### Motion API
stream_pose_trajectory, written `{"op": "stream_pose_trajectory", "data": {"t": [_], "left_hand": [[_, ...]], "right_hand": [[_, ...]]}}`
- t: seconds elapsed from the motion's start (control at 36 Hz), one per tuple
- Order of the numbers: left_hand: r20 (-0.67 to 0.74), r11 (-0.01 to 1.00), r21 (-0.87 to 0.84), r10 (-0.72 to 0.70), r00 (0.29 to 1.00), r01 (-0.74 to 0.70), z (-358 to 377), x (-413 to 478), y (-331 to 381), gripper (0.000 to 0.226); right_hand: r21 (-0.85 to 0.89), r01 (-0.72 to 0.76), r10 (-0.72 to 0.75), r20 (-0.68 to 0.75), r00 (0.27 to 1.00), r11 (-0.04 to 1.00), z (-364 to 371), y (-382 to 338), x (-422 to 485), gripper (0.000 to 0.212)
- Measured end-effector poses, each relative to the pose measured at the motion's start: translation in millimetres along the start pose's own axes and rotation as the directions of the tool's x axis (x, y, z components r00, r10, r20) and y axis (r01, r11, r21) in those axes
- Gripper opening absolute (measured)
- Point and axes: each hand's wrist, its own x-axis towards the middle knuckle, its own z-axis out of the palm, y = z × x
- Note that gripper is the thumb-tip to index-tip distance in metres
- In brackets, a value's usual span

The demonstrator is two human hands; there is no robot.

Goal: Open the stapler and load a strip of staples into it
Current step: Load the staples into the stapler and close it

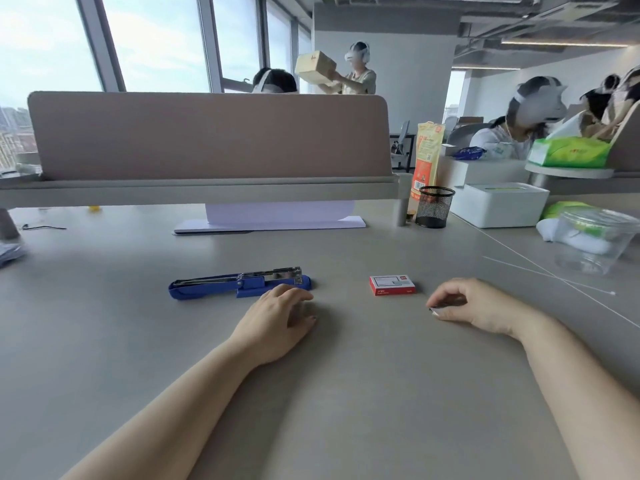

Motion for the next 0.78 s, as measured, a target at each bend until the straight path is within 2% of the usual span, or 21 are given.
{"op": "stream_pose_trajectory", "data": {"t": [0.25, 0.39, 0.58, 0.67, 0.78], "left_hand": [[-0.007, 1.000, -0.018, 0.014, 1.000, -0.014, -0.8, 0.1, -1.8, 0.040], [-0.012, 1.000, -0.024, 0.007, 1.000, -0.007, 0.2, 0.5, -1.0, 0.039], [-0.054, 0.996, -0.078, -0.034, 0.998, 0.030, -4.6, 3.3, -5.0, 0.044], [-0.095, 0.991, -0.126, -0.062, 0.994, 0.049, -11.2, 6.2, -11.5, 0.042], [-0.209, 0.995, -0.074, -0.088, 0.974, 0.074, -25.2, 8.9, -19.8, 0.038]], "right_hand": [[-0.007, -0.005, 0.005, -0.044, 0.999, 1.000, 6.5, -4.6, 2.2, 0.008], [-0.076, -0.001, -0.005, -0.075, 0.997, 0.997, 9.6, -5.5, 3.8, 0.005], [0.014, 0.122, -0.115, -0.245, 0.963, 0.992, 28.8, -27.1, 14.1, 0.007], [0.046, 0.177, -0.161, -0.246, 0.956, 0.983, 42.5, -45.1, 20.7, 0.005], [0.036, 0.245, -0.229, -0.244, 0.942, 0.969, 67.7, -73.6, 37.2, 0.005]]}}
